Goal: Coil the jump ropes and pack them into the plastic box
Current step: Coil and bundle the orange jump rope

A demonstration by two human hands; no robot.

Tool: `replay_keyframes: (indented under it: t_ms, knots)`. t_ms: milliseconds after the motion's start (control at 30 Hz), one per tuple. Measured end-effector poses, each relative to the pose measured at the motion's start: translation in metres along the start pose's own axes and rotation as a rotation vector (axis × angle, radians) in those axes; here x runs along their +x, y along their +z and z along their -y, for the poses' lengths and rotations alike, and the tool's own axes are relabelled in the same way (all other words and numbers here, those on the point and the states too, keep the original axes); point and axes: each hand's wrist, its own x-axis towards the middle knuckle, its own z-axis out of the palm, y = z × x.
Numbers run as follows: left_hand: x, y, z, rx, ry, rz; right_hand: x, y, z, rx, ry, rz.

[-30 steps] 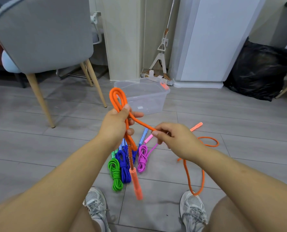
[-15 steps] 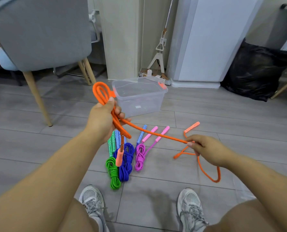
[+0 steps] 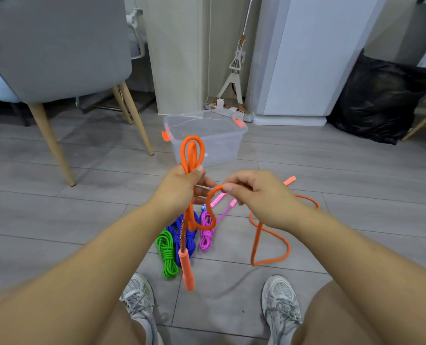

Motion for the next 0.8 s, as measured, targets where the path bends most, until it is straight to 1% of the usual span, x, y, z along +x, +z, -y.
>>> replay_keyframes:
  t_ms: [167,400,567,667,800]
  knots:
    - [-0.001,0.003,0.003,-0.009,0.012,-0.028,0.011,0.015,0.015,0.113,-0.017,-0.005]
    - [-0.001,0.0,0.003,-0.072,0.0,-0.09,0.023,0.024,0.015,0.093,0.012,-0.151]
    - [-0.003,-0.001,-0.001,-0.138,-0.068,-0.03,0.024,0.022,0.014,0.089,0.017,-0.182]
    - [-0.004,-0.004,-0.003,-0.13,-0.098,0.029,0.023,0.015,0.009,0.139,0.035,-0.188]
    - [-0.002,-0.016,-0.005,-0.13,-0.074,0.055,0.018,0.003,-0.006,0.086,0.057,-0.183]
